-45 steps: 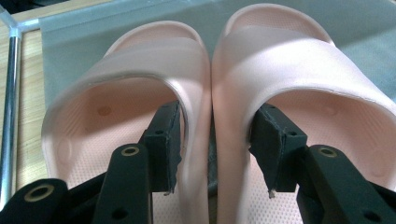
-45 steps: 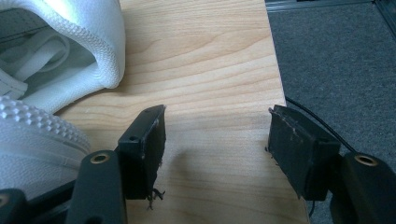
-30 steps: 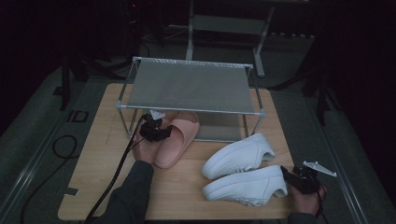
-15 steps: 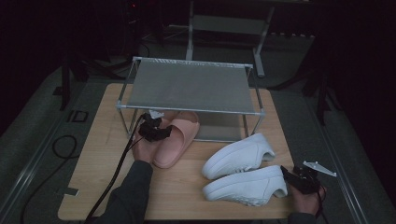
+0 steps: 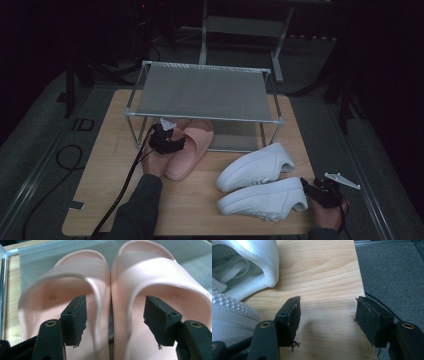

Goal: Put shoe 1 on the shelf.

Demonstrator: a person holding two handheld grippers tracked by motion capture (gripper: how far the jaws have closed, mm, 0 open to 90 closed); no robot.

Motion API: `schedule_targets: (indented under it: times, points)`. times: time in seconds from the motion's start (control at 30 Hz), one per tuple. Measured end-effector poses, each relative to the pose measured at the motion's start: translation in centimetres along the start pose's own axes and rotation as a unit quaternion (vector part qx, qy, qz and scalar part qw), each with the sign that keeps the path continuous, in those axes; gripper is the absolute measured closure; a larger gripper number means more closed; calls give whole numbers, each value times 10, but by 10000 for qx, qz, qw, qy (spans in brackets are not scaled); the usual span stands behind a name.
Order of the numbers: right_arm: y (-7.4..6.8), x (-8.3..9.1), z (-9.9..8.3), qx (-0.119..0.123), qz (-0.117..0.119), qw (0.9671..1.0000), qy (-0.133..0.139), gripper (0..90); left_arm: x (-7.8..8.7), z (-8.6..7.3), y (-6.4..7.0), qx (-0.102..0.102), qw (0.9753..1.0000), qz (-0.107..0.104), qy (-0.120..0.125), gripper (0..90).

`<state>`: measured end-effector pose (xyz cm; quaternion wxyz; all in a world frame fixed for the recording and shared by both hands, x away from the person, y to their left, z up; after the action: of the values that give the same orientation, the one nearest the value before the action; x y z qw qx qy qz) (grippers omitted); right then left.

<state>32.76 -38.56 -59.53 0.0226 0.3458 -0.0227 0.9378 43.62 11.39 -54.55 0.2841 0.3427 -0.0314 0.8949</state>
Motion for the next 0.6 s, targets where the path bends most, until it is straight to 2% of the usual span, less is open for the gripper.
schedule_targets:
  times: [0.17, 0.37, 0.6]
  points:
    - [0, 0, 0, 1, -1, 10000, -1, 359, 4, -1, 2, -98, 9999, -38, -67, 335]
    - [0, 0, 0, 1, -1, 10000, -1, 359, 13, -5, 2, -209, 9998, -39, 39, 345]
    - [0, 0, 0, 0, 0, 10000, -1, 359, 32, -7, 9, -422, 9989, -112, 161, 435]
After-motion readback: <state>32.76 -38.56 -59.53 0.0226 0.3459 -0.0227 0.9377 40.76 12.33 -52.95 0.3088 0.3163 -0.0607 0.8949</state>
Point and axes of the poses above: each handheld gripper's, and its own axes: x roughly backward along the jaws, z roughly out of its top, y roughly to its right, the point moved 6 cm from there along -x, roughly forward along the jaws, and after that the axes turned 12 degrees about -z, right-handed, at the moved point
